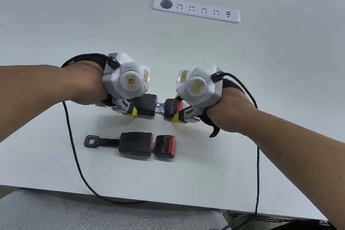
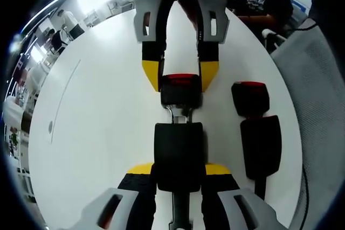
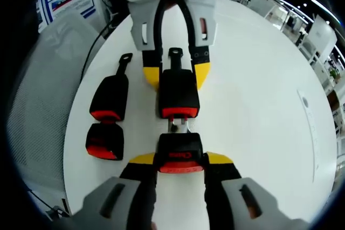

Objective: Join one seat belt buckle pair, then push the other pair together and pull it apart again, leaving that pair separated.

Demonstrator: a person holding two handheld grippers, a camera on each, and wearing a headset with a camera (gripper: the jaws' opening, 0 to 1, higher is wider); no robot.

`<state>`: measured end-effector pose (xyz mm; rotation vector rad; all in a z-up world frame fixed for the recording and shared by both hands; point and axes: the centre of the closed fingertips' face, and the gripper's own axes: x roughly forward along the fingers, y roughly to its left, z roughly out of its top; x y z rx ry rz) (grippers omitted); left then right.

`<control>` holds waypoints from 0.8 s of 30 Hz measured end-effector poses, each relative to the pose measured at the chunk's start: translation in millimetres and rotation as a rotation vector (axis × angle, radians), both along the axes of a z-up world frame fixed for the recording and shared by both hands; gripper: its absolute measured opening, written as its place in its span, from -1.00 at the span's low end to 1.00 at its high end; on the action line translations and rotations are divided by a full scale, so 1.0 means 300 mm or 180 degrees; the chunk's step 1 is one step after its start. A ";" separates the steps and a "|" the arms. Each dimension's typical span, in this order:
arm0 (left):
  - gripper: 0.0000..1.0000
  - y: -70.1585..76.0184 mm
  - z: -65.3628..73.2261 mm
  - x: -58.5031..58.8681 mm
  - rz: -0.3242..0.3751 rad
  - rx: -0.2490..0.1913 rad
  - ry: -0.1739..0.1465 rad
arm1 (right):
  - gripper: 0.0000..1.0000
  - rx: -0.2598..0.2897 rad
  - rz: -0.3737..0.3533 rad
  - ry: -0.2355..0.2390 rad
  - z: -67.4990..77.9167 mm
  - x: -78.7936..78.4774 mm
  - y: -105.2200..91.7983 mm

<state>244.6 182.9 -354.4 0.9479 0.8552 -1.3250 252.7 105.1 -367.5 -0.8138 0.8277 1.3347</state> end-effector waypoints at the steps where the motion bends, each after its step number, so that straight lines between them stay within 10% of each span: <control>1: -0.36 -0.001 0.000 0.000 -0.0007 -0.0003 -0.0003 | -0.33 0.0023 -0.0001 0.0003 0.000 0.000 0.002; 11: -0.36 -0.003 -0.003 0.004 -0.0002 -0.0015 0.0021 | -0.32 -0.0037 0.0011 -0.0044 -0.001 -0.009 -0.035; 24: -0.36 -0.003 -0.012 0.013 0.0037 -0.0027 0.0026 | -0.31 -0.0159 -0.0130 -0.0023 -0.007 -0.023 -0.242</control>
